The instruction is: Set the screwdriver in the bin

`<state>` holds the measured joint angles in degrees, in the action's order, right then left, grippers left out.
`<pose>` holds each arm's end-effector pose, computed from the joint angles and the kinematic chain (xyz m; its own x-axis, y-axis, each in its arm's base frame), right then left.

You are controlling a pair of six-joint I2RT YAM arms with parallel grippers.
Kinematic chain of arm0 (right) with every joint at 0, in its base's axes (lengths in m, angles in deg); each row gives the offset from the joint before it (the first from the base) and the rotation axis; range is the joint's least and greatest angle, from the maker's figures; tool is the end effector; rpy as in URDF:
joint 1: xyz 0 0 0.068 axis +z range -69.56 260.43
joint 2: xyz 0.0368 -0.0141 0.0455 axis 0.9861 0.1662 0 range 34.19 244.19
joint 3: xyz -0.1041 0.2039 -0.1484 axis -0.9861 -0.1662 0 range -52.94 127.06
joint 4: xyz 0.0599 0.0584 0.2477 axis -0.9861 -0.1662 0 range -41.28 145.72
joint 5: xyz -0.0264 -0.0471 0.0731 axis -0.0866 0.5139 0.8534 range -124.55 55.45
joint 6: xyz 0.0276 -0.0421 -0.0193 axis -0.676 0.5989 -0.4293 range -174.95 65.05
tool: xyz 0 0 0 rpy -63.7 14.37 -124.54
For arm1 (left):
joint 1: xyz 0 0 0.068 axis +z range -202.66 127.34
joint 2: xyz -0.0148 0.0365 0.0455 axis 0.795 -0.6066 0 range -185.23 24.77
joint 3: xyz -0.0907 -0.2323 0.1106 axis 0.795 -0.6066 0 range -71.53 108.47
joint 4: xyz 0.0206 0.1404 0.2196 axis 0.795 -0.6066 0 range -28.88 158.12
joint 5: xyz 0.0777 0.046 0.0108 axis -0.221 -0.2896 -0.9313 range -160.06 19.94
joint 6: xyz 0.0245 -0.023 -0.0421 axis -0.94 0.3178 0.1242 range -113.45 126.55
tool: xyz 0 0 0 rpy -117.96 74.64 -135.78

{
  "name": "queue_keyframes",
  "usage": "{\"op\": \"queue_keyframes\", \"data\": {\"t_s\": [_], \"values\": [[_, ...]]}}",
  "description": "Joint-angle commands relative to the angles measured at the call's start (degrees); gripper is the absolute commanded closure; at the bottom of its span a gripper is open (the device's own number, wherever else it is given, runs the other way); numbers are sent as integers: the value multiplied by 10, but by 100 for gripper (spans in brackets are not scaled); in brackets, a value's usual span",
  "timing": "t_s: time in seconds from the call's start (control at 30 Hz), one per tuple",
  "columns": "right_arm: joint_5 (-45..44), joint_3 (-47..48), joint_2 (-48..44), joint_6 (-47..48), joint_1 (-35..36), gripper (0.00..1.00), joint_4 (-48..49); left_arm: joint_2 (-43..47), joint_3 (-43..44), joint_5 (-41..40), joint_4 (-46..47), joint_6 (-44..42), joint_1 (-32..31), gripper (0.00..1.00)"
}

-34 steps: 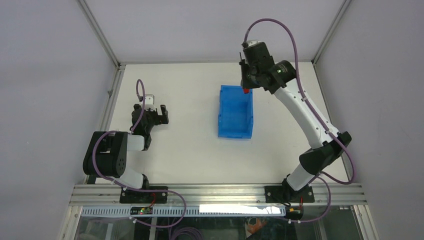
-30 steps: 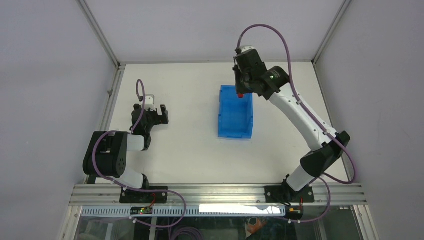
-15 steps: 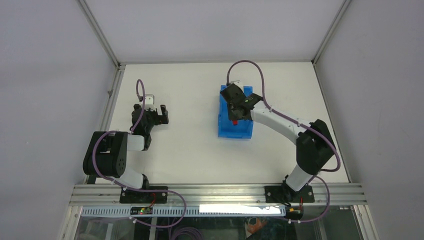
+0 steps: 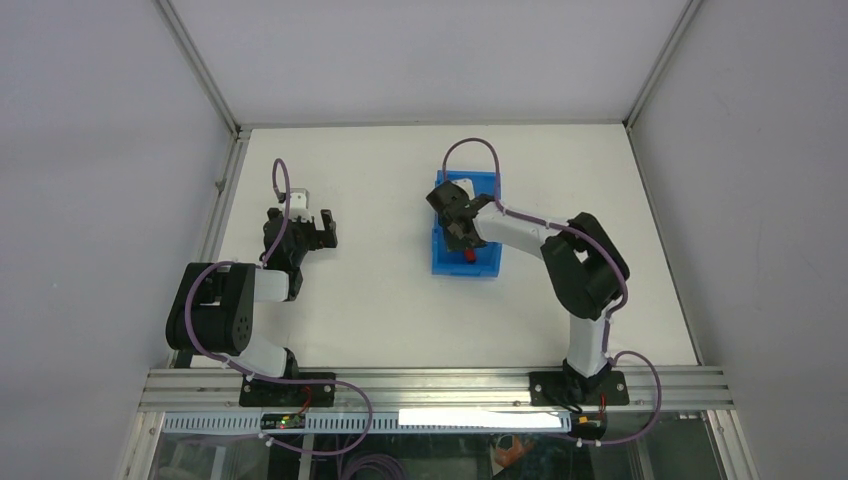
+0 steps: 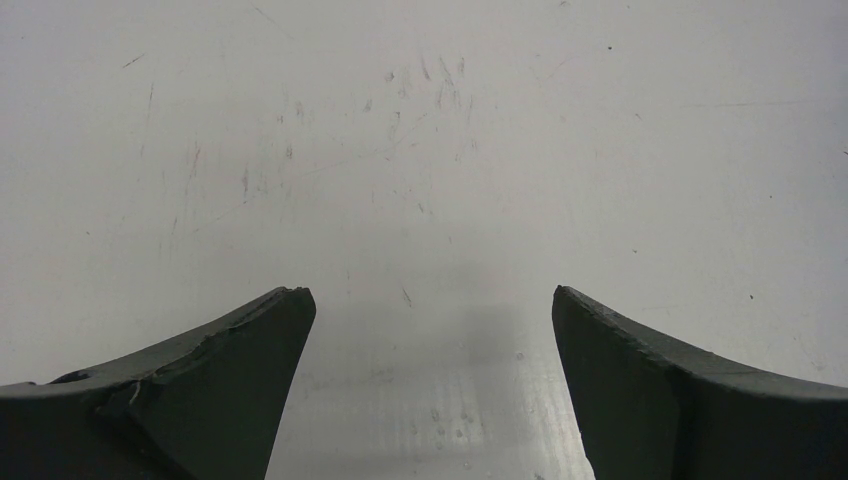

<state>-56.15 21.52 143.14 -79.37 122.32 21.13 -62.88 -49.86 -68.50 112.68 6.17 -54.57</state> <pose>0.2914 0.2439 0.1739 -0.8493 -0.2454 -0.4674 -0.1887 0.9680 -0.1654 0.2656 -0.0098 0.1380 -0.3646 0.0188 -0.9310 0.0611 0.9981 -0.0037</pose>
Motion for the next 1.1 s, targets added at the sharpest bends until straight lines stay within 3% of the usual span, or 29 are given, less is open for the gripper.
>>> {"op": "queue_keyframes", "data": {"t_s": [0.0, 0.23, 0.3, 0.47, 0.5, 0.63, 0.87, 1.07], "values": [[-20, 34, -6, -3, -7, 49, 5, 13, 2, 2, 16, 10, -4, 1], [-35, 80, -114, 45, -8, 40, -19, 13, 2, 3, 16, 10, -4, 1], [-25, 90, -159, 66, -8, 33, -17, 13, 2, 2, 16, 10, -4, 1], [-23, 106, -239, 114, -22, 2, -21, 13, 2, 3, 16, 10, -5, 1], [-19, 108, -252, 120, -31, 1, -25, 13, 3, 3, 16, 10, -4, 1], [-4, 110, -292, 137, -97, 1, -54, 13, 2, 2, 16, 10, -4, 1], [14, 103, -320, 159, -276, 1, -110, 13, 2, 2, 16, 10, -4, 1], [49, 67, -333, 173, -303, 1, -79, 13, 2, 2, 16, 10, -4, 1]]}}
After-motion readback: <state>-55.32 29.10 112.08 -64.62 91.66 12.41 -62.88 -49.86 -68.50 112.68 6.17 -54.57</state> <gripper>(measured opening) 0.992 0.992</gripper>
